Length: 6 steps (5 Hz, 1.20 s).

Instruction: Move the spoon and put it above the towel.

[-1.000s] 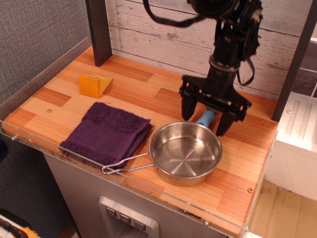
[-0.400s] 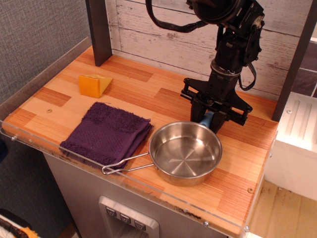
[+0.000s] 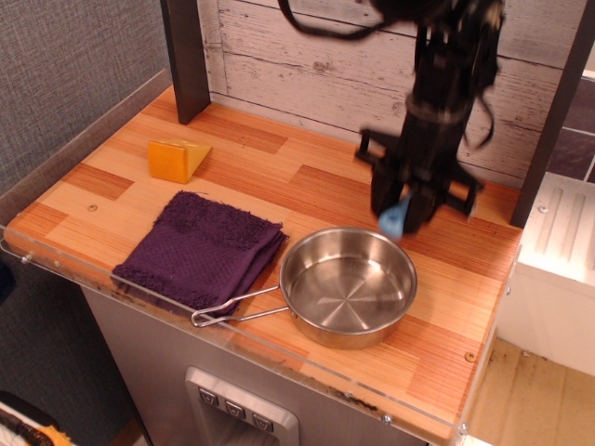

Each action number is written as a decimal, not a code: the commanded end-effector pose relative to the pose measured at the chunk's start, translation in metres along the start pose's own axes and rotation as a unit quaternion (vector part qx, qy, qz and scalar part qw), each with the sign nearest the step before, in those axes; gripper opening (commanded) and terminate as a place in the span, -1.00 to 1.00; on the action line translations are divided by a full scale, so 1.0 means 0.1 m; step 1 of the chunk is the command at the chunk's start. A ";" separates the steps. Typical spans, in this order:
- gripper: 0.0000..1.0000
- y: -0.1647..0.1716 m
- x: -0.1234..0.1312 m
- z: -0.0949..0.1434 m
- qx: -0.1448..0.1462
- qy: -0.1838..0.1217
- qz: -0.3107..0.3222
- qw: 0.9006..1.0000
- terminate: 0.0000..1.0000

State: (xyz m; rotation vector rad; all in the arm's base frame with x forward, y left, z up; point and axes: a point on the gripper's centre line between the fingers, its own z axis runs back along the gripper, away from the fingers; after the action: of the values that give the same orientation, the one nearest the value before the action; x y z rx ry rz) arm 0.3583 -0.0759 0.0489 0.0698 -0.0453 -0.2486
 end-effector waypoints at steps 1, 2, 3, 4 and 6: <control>-1.00 0.76 -0.04 0.32 0.015 -0.030 0.007 0.999 -1.00; -1.00 1.05 -0.19 0.21 0.018 -0.006 0.027 0.999 -1.00; -1.00 1.31 -0.36 0.11 0.028 0.019 0.051 0.998 -1.00; -1.00 1.44 -0.42 -0.01 0.028 0.033 0.064 0.997 -1.00; -1.00 1.40 -0.32 -0.29 0.020 0.058 0.044 0.997 -1.00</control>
State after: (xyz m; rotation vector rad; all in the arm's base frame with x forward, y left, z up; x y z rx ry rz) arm 0.3567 0.0691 0.0138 0.1092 0.1080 -0.1525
